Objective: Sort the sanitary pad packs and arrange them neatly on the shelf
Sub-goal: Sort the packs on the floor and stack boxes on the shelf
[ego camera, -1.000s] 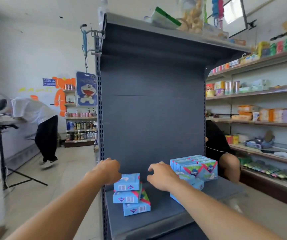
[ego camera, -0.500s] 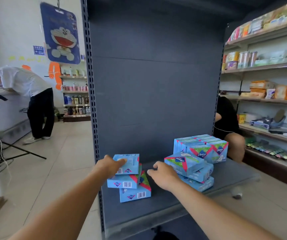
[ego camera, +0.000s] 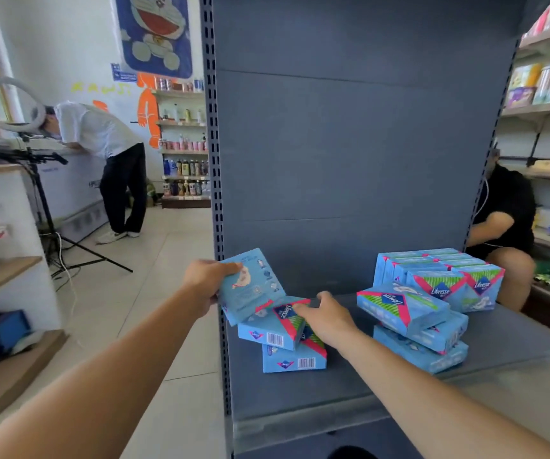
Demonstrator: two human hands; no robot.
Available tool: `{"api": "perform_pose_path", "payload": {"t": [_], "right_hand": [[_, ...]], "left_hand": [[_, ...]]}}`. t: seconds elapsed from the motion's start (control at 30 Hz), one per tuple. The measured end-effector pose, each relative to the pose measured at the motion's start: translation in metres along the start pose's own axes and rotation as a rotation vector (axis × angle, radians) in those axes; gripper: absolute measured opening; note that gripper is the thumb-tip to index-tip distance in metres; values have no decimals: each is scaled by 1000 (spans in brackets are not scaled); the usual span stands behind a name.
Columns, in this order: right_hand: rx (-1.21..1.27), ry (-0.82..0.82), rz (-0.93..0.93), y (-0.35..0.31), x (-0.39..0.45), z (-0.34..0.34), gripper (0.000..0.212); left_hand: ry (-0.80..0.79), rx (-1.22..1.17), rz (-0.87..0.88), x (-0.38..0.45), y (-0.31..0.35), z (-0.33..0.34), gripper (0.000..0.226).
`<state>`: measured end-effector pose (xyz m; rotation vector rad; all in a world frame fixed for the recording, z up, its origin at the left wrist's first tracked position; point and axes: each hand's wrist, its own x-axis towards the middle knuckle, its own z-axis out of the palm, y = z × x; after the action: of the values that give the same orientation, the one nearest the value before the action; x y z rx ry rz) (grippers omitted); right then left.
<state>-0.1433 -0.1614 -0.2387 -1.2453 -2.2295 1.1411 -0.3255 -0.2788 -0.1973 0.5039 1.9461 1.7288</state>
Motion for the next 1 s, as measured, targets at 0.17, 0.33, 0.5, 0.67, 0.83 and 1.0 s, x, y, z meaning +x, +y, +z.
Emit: {"api": "perform_pose_path", "payload": {"t": [0.17, 0.33, 0.5, 0.67, 0.83, 1.0], "right_hand": [[22, -62, -1, -7, 11, 17, 109], [126, -109, -18, 1, 18, 29, 110], [60, -17, -116, -8, 16, 29, 111], [195, 85, -226, -22, 9, 26, 108], [504, 48, -139, -23, 1, 5, 84], [705, -6, -206, -6, -19, -36, 38]], "left_hand": [[98, -181, -17, -9, -10, -66, 30], [125, -178, -86, -26, -36, -108, 25], [73, -150, -109, -33, -49, -115, 30], [16, -135, -54, -41, -40, -105, 25], [-37, -111, -8, -46, -28, -91, 26], [-117, -108, 39, -53, -18, -60, 25]]}}
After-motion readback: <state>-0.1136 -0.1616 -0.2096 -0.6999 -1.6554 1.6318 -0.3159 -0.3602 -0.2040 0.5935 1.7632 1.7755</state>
